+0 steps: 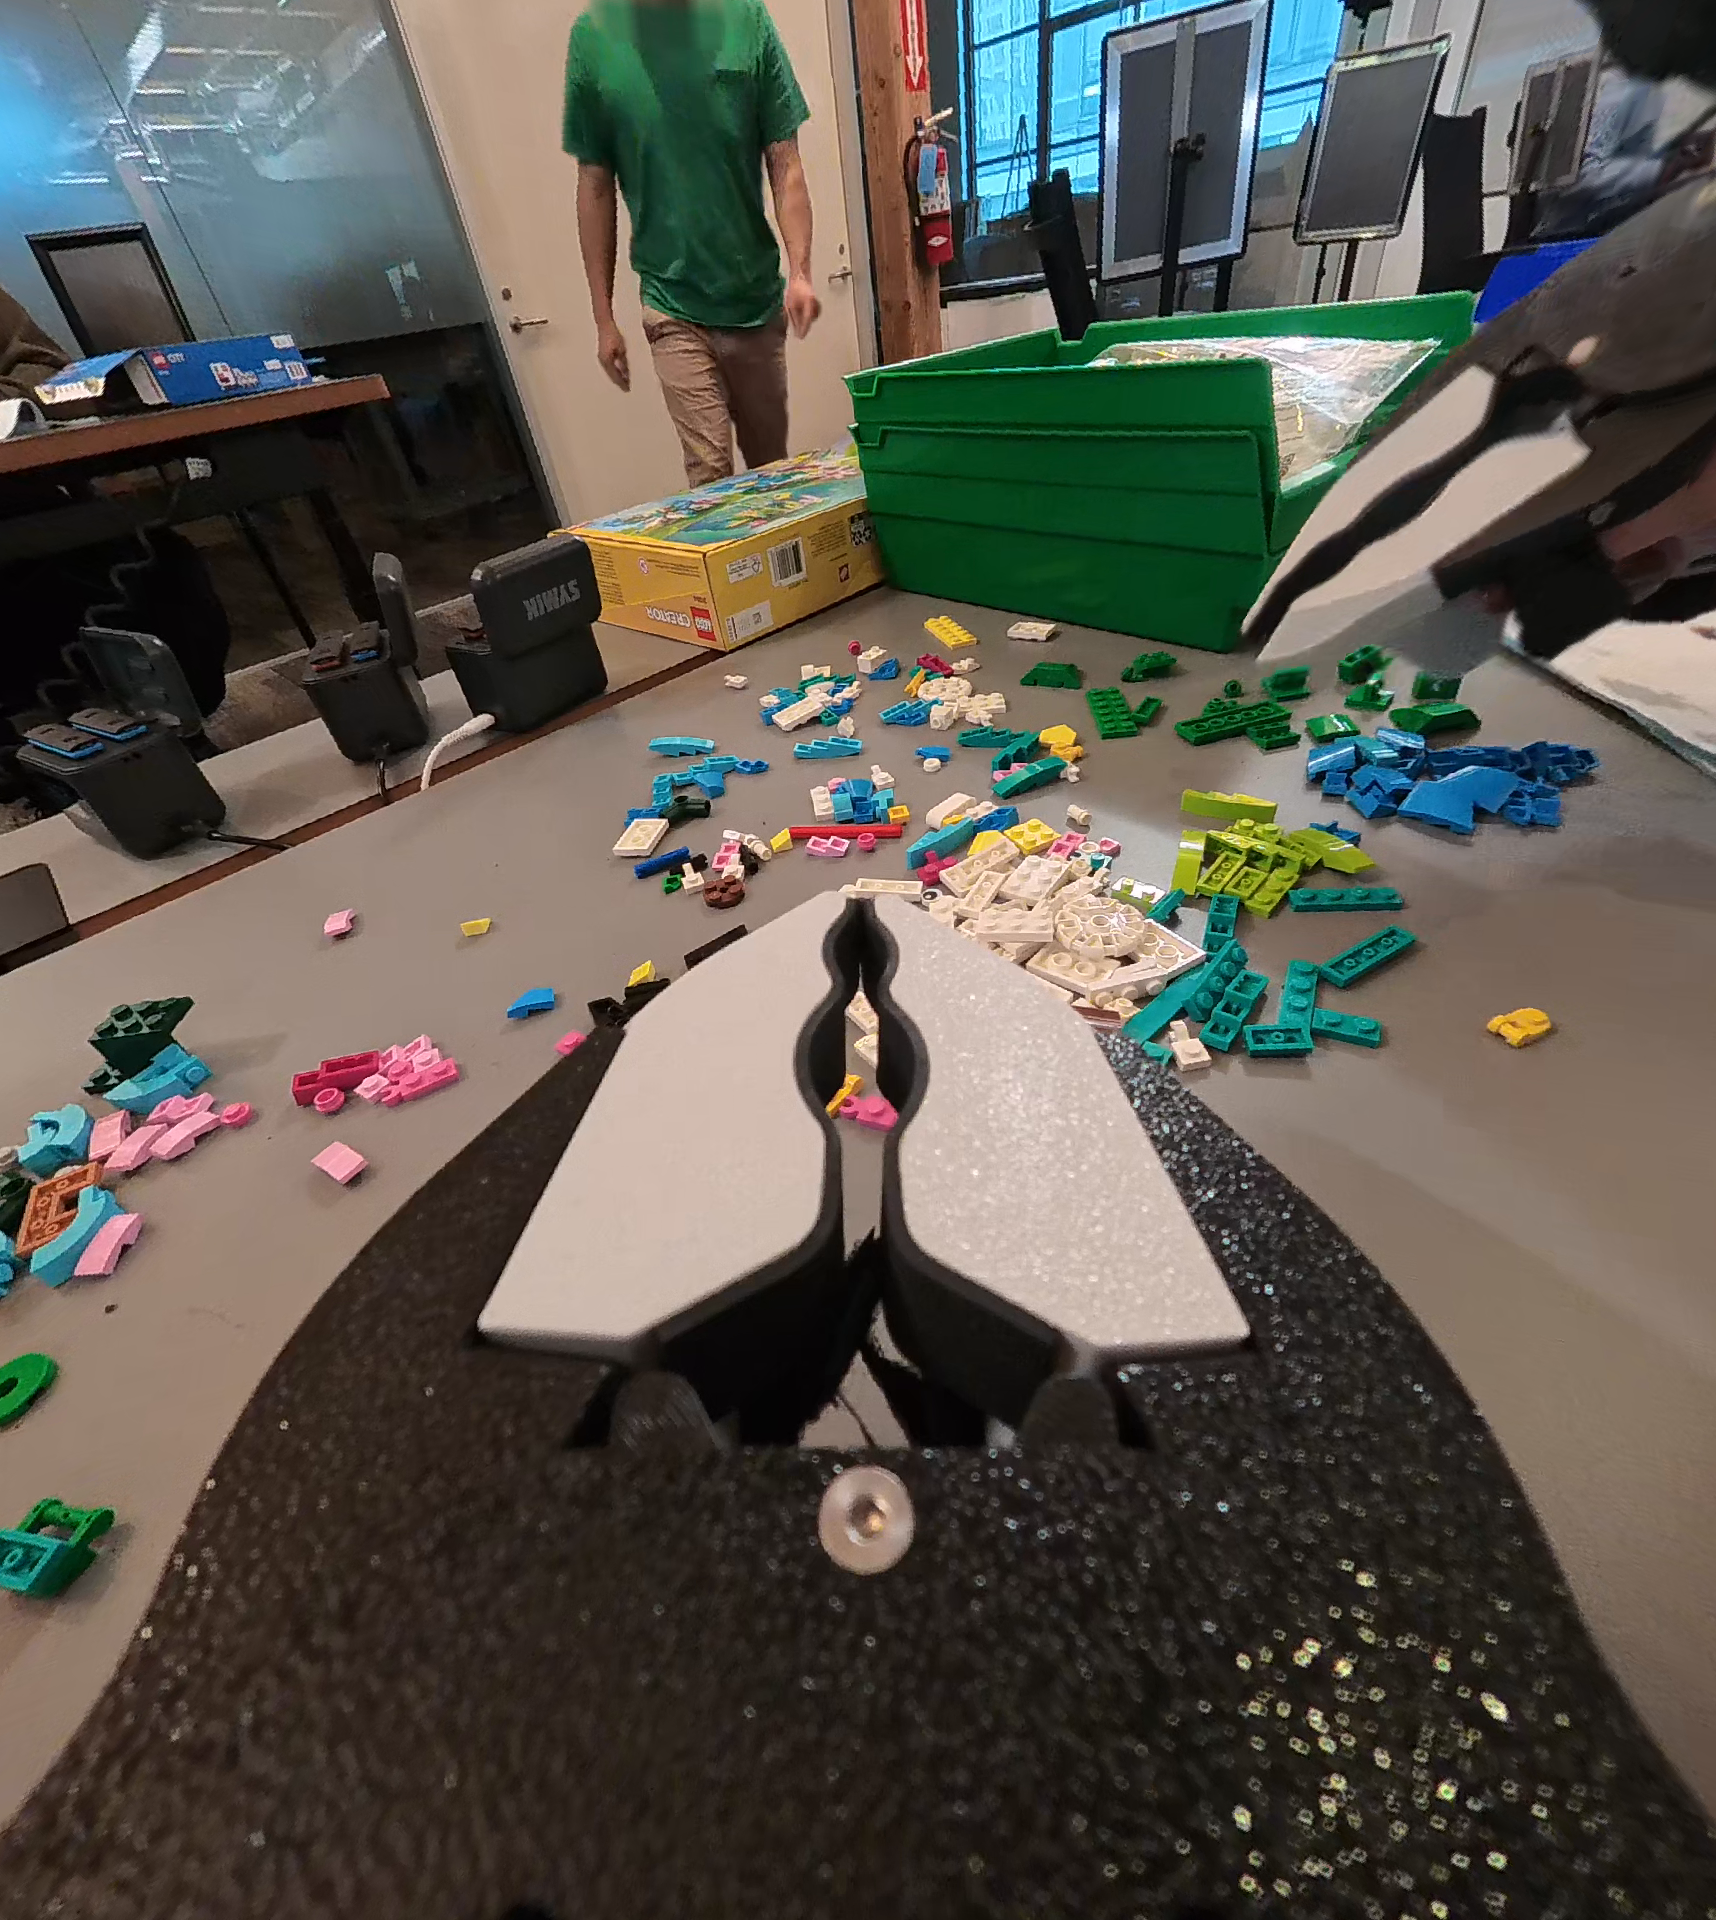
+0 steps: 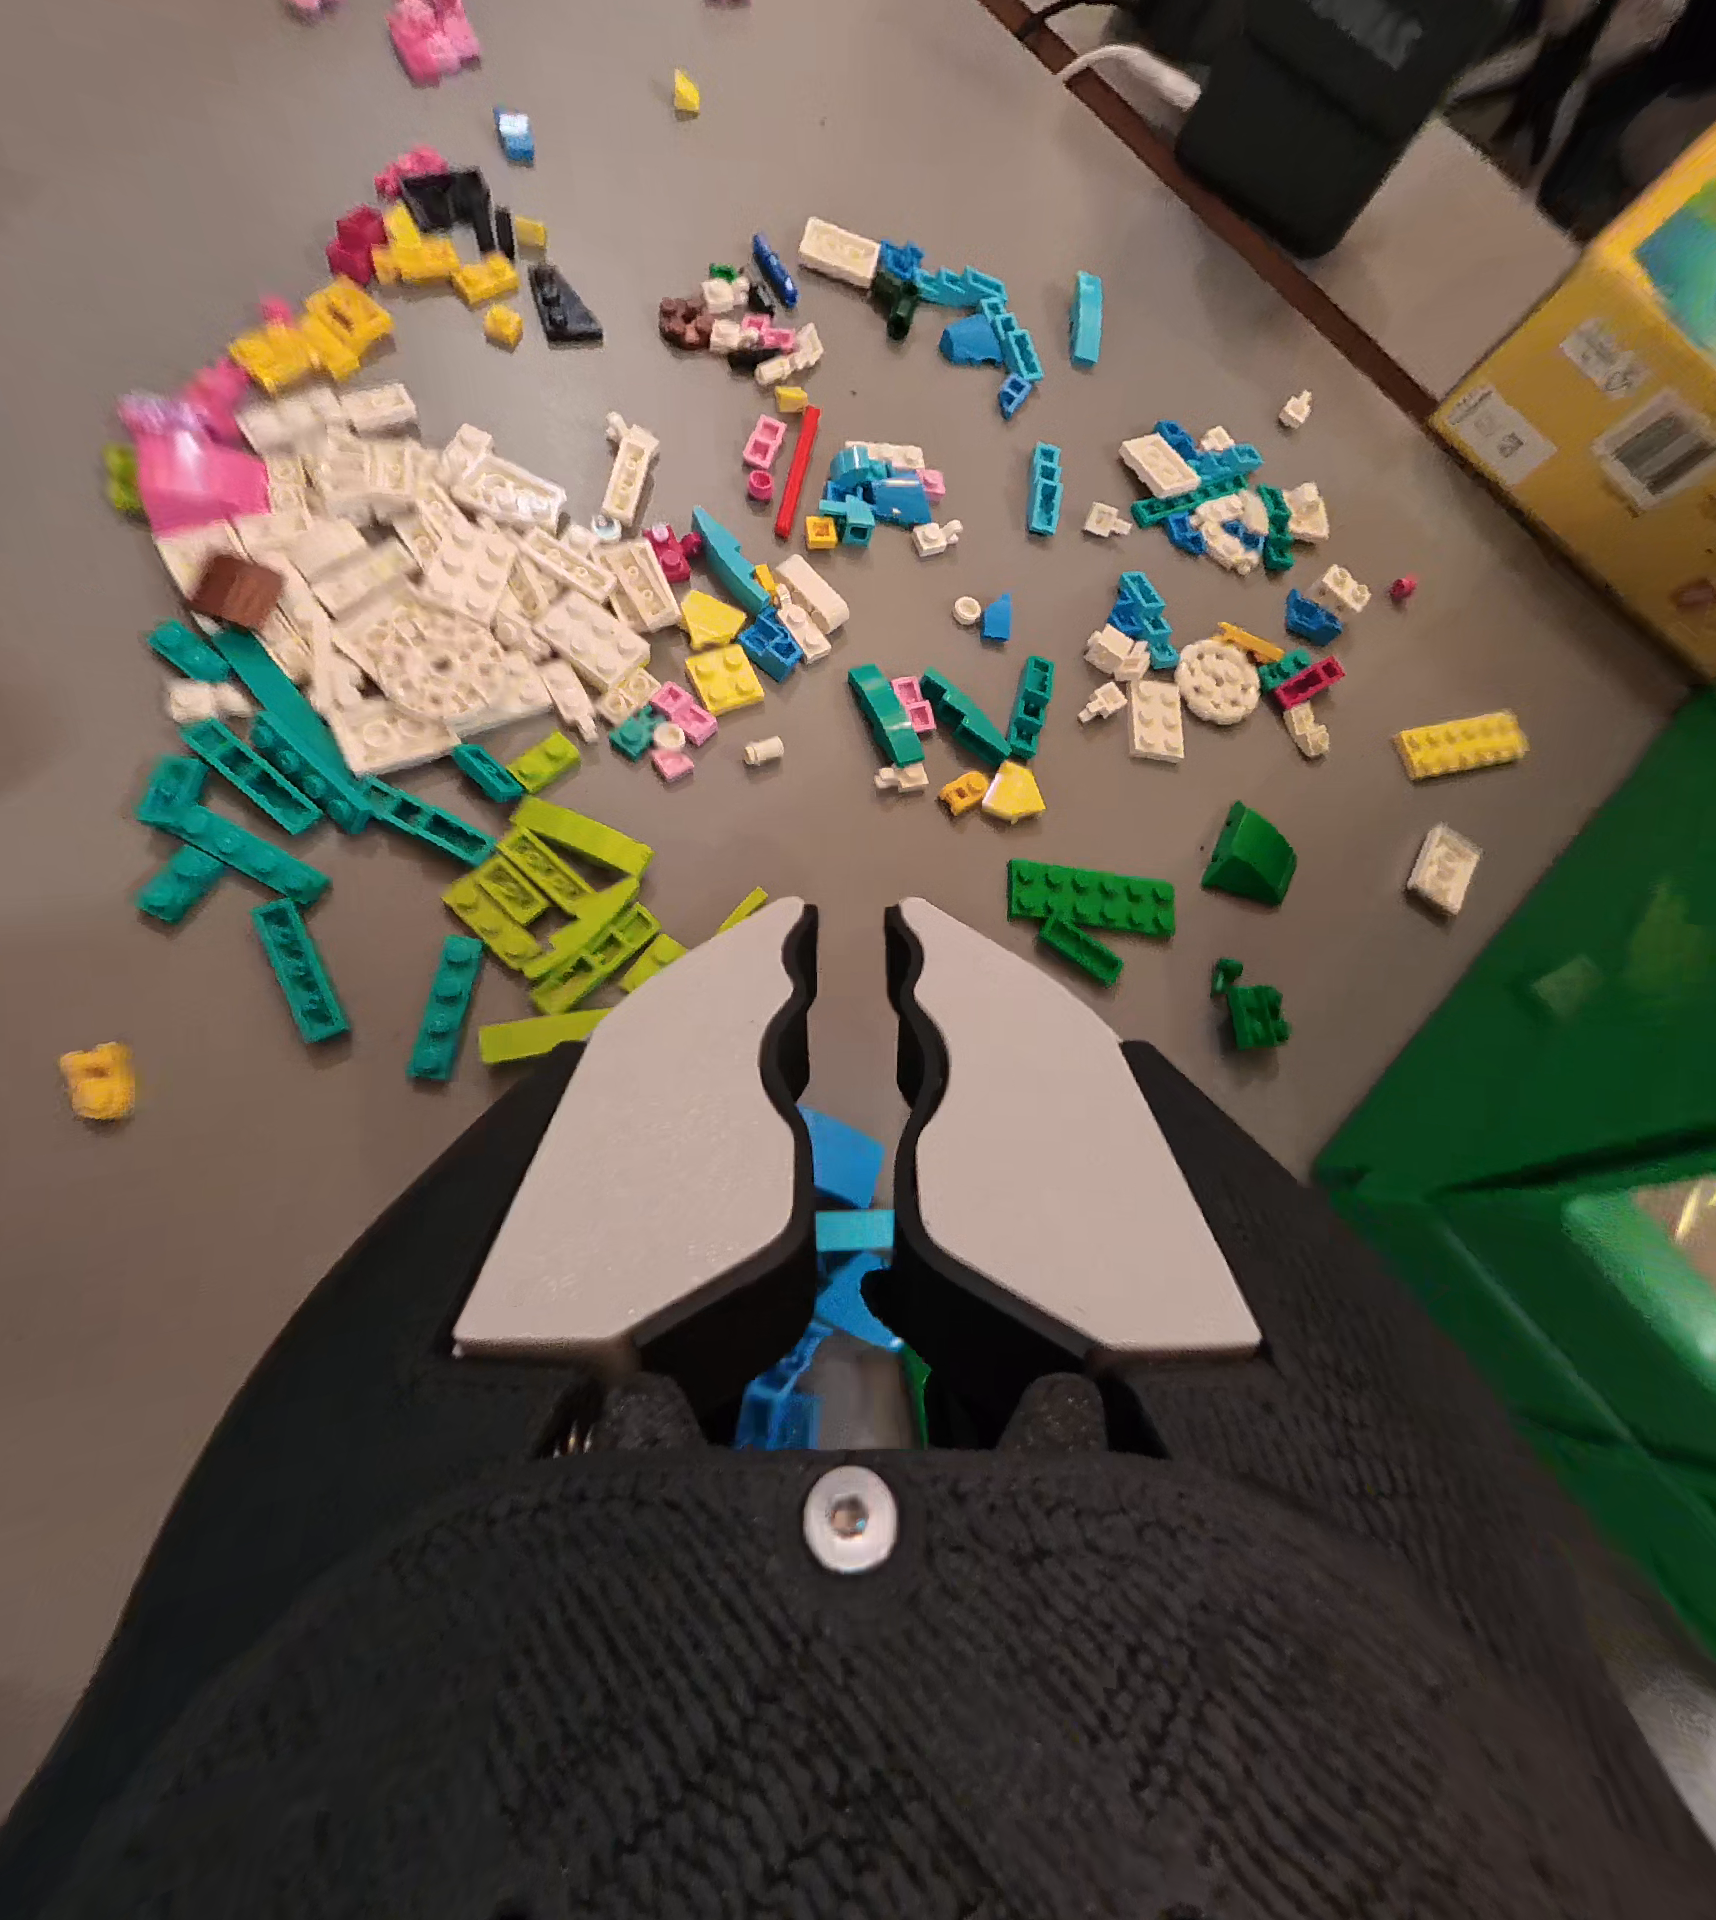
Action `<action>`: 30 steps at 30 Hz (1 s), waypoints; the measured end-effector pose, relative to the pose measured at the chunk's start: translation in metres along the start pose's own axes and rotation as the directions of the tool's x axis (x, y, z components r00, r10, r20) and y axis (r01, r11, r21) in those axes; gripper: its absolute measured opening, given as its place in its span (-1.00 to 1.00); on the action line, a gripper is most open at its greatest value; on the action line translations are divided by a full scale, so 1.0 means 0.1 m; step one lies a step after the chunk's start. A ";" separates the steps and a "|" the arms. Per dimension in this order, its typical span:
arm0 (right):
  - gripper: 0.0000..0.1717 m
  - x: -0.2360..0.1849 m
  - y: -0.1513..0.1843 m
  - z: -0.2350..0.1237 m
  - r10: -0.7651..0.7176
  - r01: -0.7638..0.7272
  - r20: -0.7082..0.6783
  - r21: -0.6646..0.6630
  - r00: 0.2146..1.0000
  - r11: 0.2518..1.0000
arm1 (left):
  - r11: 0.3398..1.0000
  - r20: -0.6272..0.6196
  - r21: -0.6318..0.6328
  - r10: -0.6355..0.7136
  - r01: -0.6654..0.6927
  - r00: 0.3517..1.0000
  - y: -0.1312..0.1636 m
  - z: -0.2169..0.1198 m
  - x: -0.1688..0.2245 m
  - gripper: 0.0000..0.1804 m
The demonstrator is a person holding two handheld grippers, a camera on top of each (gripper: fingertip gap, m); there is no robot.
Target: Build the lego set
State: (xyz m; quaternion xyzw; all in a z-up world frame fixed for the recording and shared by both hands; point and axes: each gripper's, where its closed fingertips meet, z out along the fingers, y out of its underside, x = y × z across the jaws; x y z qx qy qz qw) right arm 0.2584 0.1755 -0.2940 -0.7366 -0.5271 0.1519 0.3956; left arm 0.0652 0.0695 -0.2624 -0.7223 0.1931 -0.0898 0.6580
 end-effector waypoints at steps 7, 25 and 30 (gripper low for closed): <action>-0.81 0.81 -0.07 -0.76 0.221 -0.185 -0.269 0.153 0.938 0.971 | 0.999 0.003 0.013 0.033 -0.033 0.999 -0.04 -0.01 0.02 -1.00; -0.59 2.85 1.08 -1.56 0.652 -0.551 -0.520 0.359 0.552 0.753 | 0.991 -0.050 -0.042 0.123 -0.125 0.991 -0.30 0.14 0.20 -1.00; -0.57 3.00 1.27 -1.31 0.703 -0.623 -0.417 0.333 0.576 0.707 | 0.988 -0.071 -0.020 0.152 -0.154 0.986 -0.51 0.23 0.29 -1.00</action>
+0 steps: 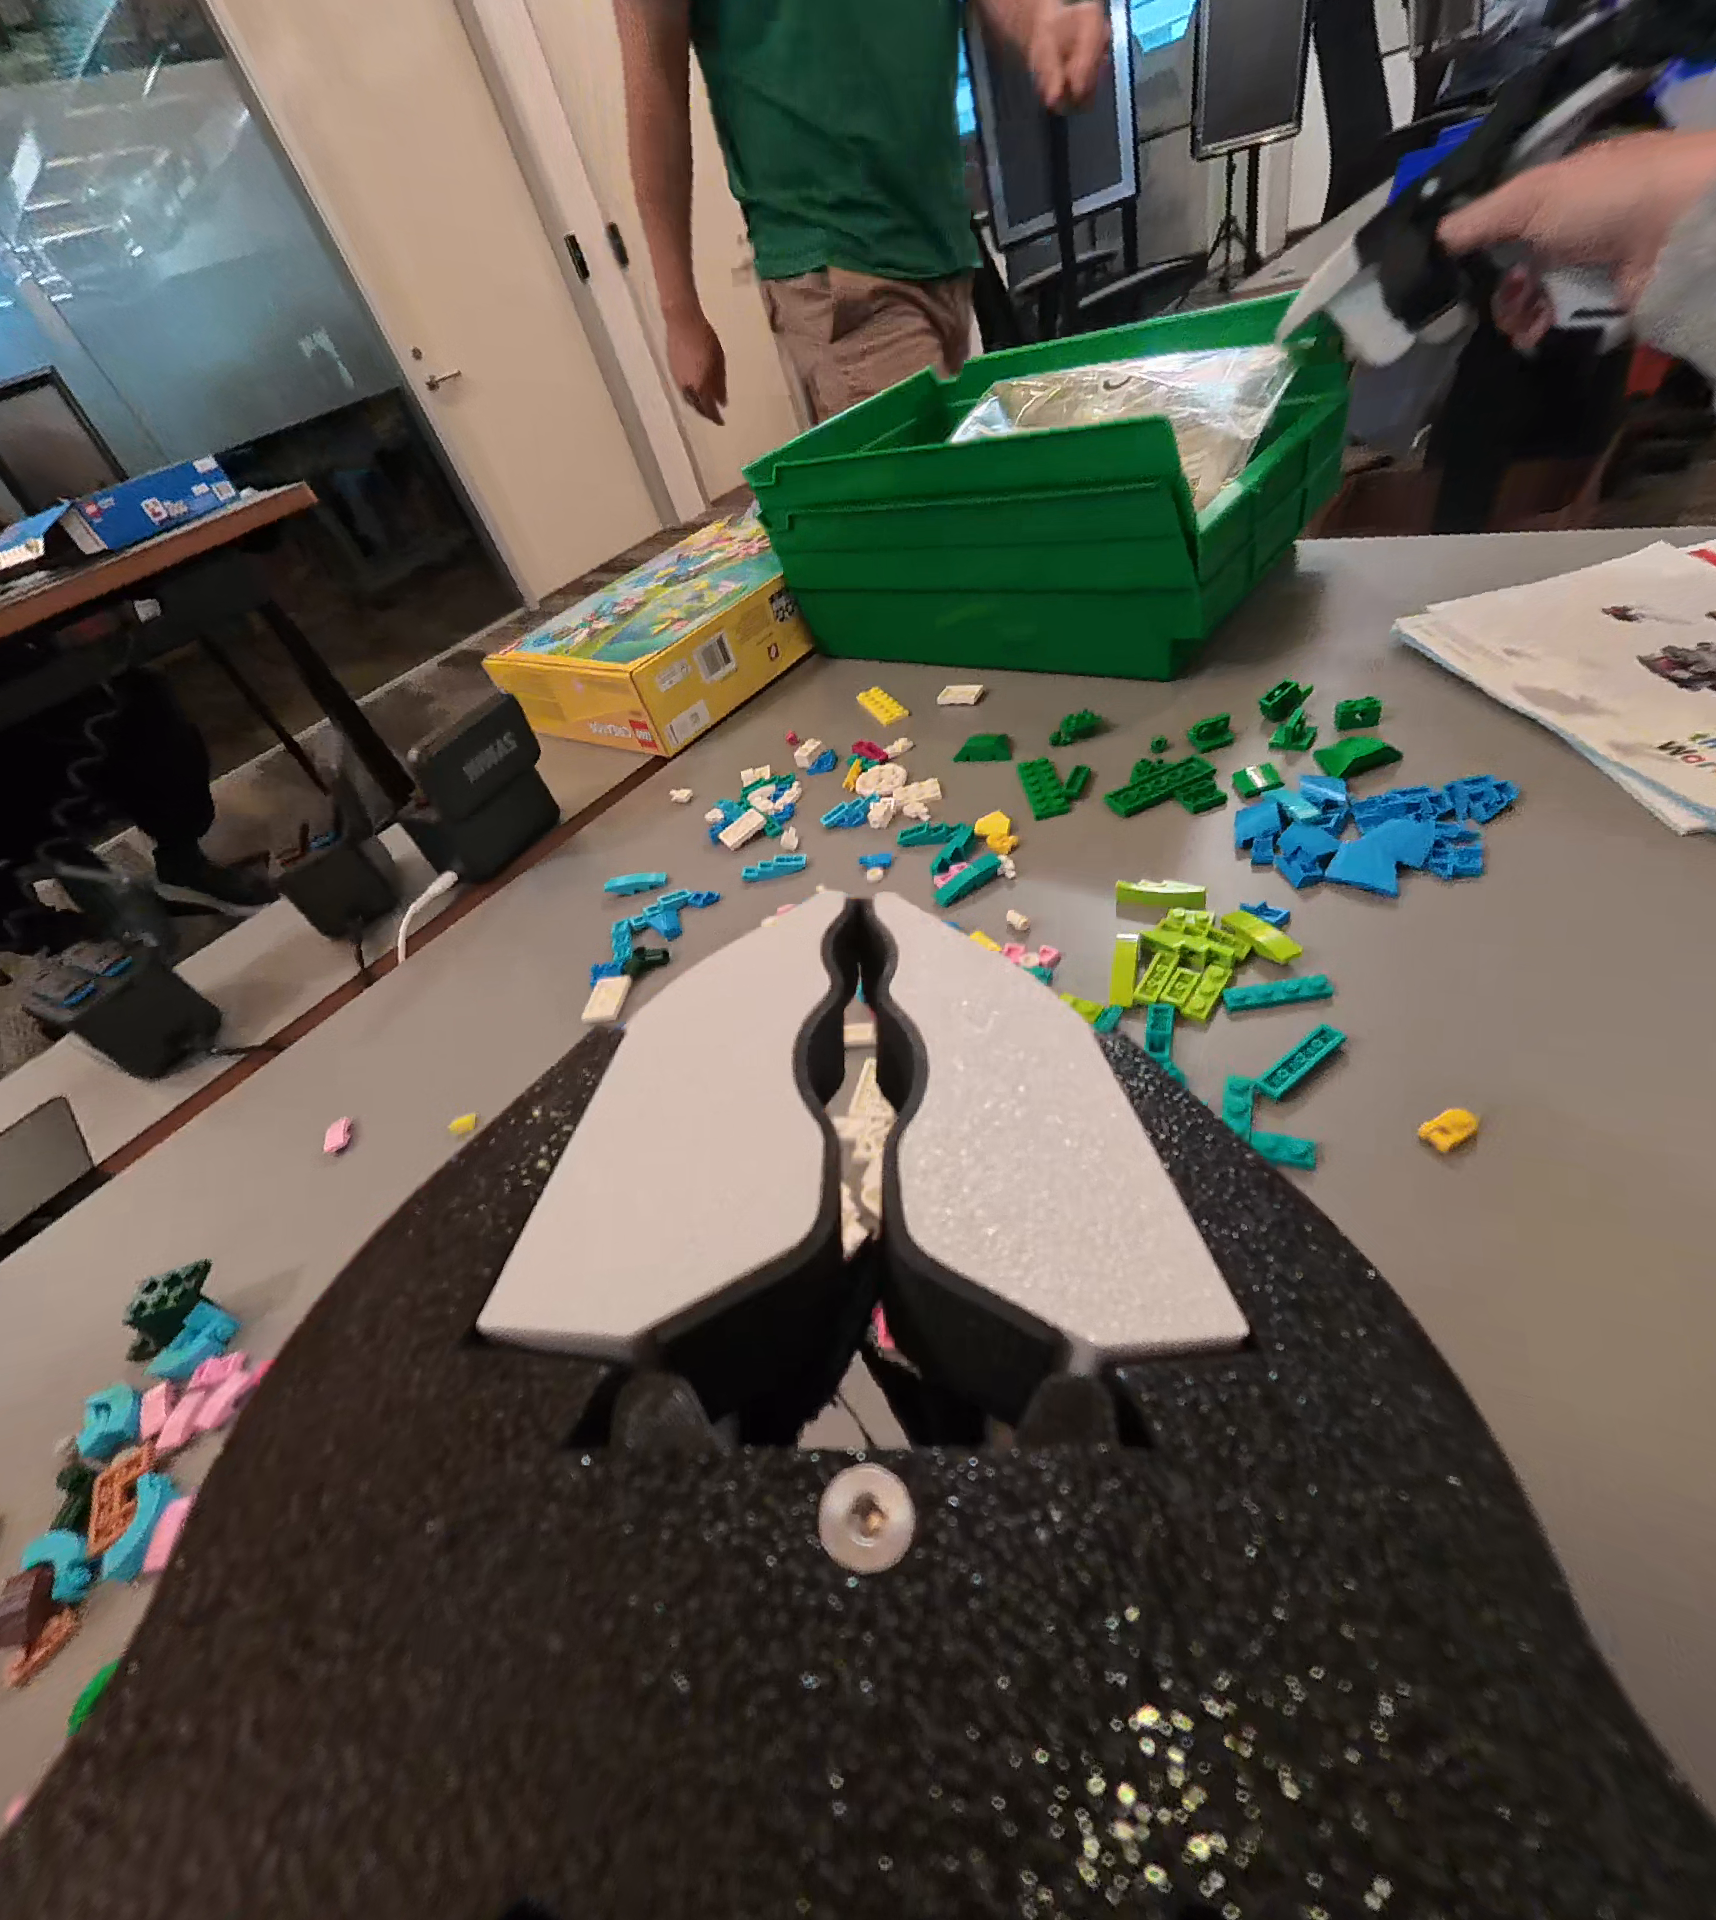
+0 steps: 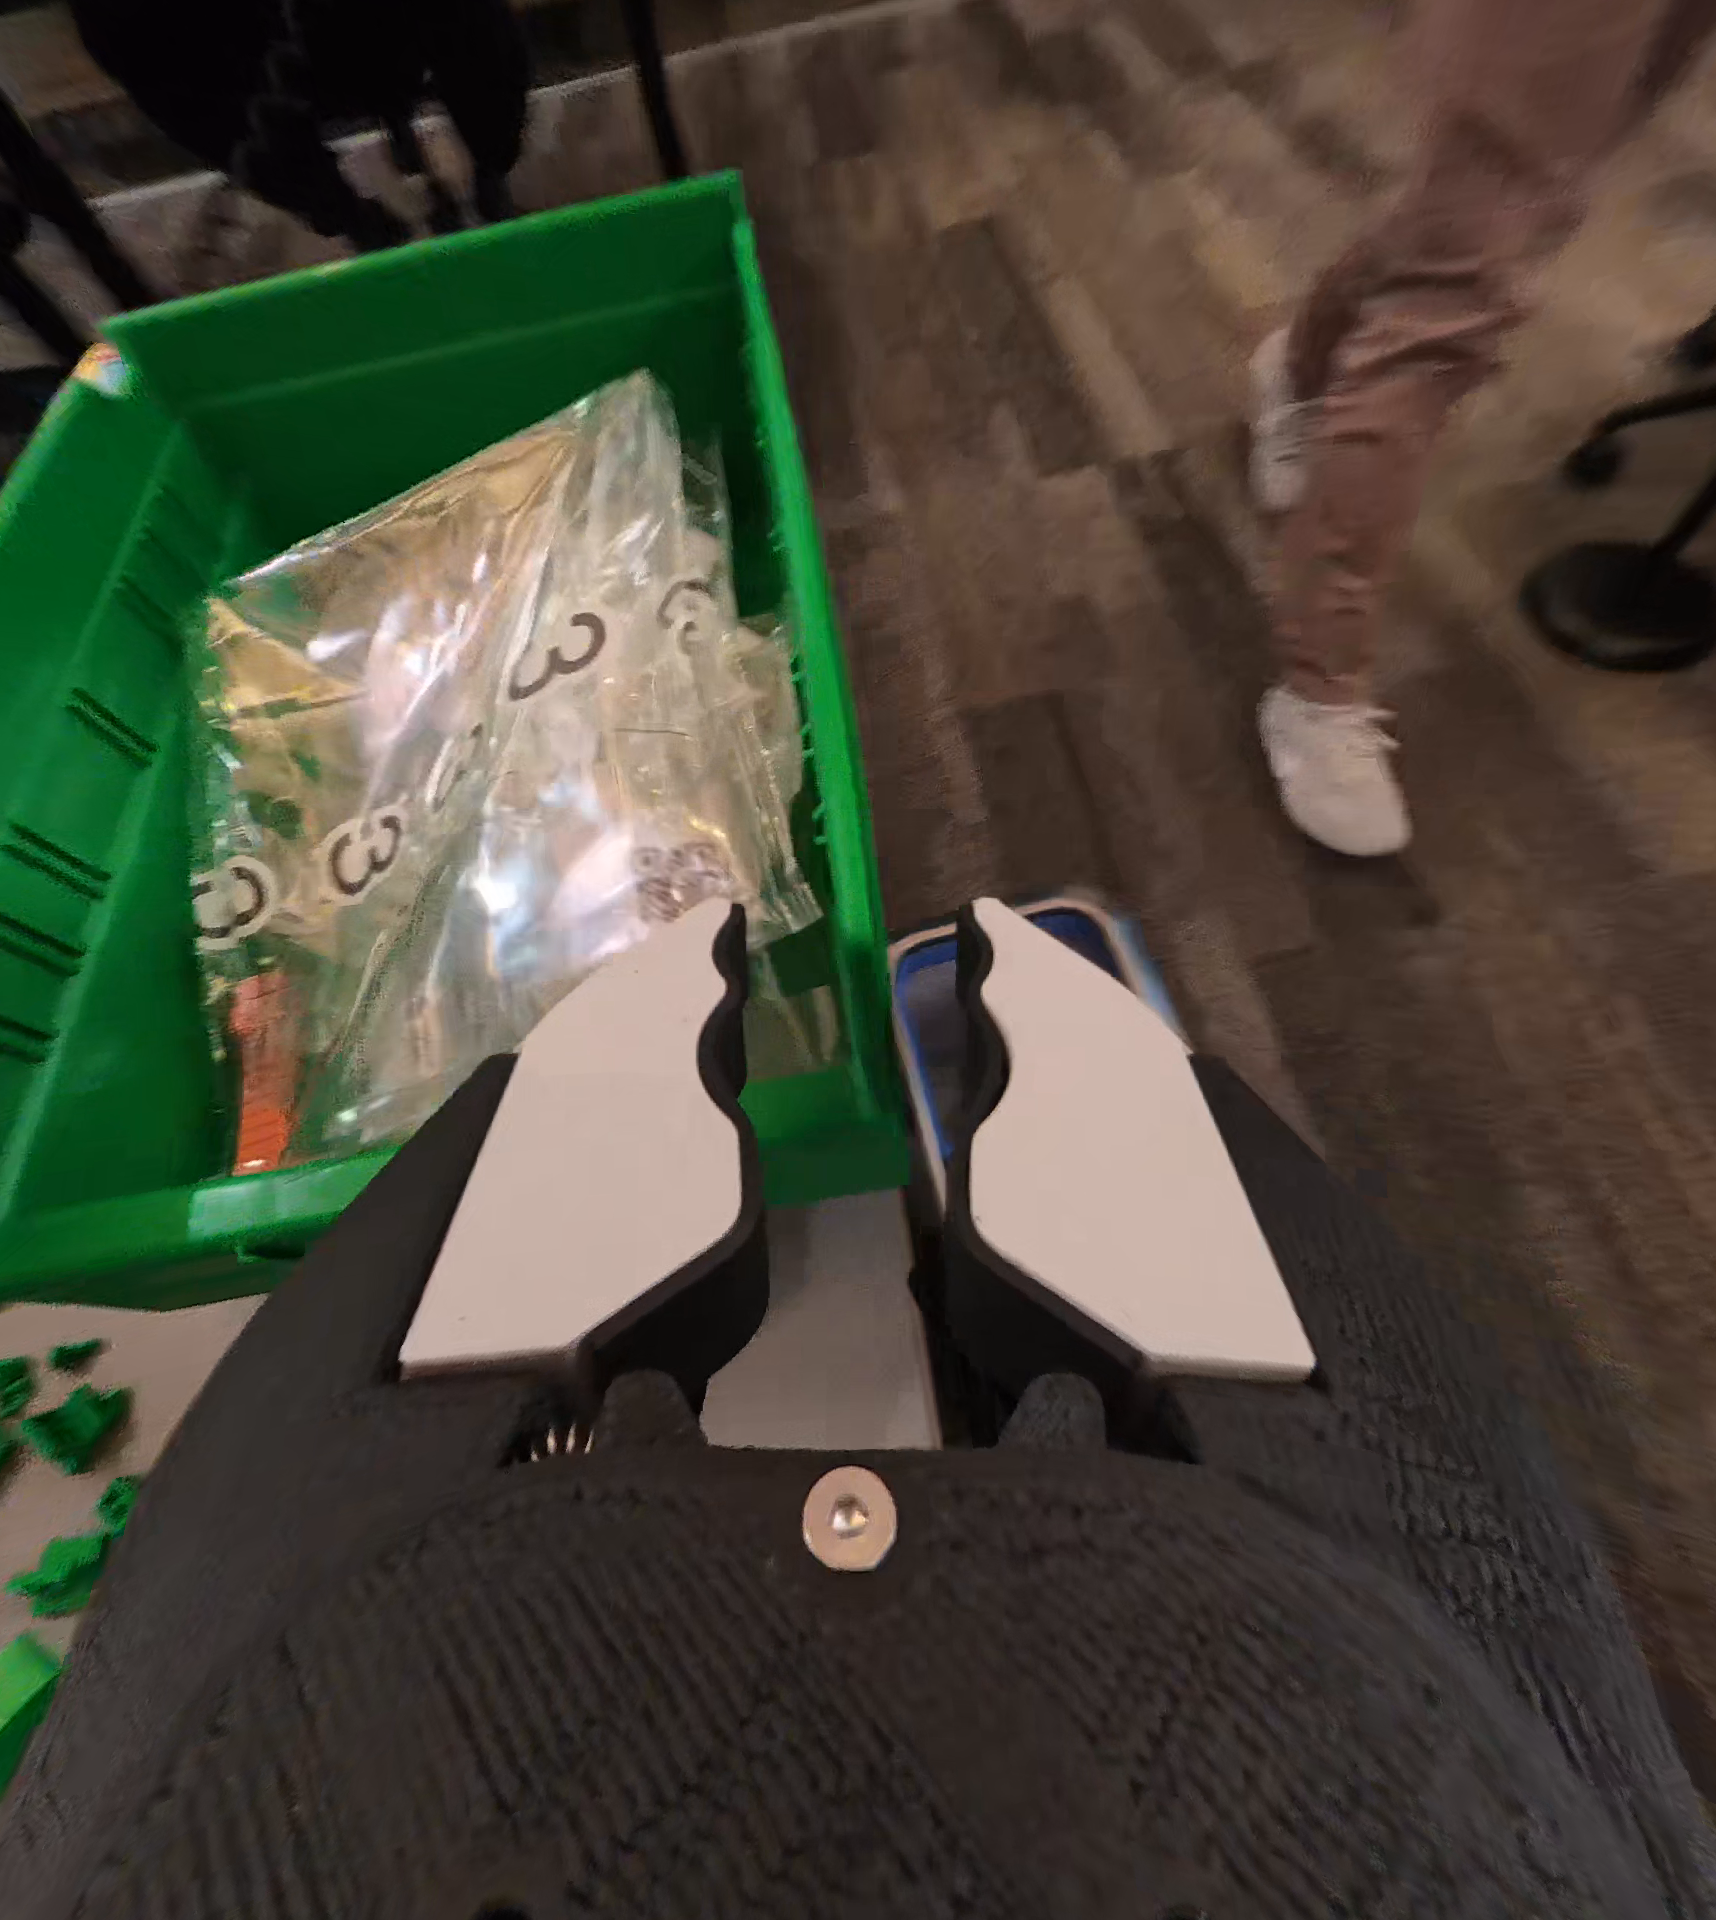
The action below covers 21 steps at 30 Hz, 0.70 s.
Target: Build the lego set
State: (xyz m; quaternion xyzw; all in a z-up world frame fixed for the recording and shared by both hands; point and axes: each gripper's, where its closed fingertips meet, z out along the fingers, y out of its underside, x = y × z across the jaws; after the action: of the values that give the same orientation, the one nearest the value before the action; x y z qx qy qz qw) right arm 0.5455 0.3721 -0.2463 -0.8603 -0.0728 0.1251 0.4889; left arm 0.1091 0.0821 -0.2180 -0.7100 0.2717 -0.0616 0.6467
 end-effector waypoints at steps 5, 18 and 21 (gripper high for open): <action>-0.77 -0.06 0.08 0.15 0.023 -0.024 0.064 0.008 0.998 1.000 | 0.999 -0.070 -0.034 -0.015 0.013 0.997 -0.10 0.14 0.12 -1.00; -0.93 -0.49 0.30 -0.21 -0.305 0.337 -0.185 0.173 0.934 0.925 | 0.986 -0.274 -0.096 0.103 -0.134 0.956 -0.46 1.03 0.51 -0.98; -0.94 -0.50 0.29 -0.26 -0.319 0.365 -0.220 0.217 0.922 0.905 | 0.982 -0.310 -0.095 0.126 -0.163 0.942 -0.58 1.37 0.58 -0.87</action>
State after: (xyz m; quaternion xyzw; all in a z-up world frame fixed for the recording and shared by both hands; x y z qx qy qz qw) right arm 0.5048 0.3232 -0.2510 -0.7720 -0.1619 -0.0324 0.6139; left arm 0.2358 0.1770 -0.1993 -0.7077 0.4220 -0.1053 0.5567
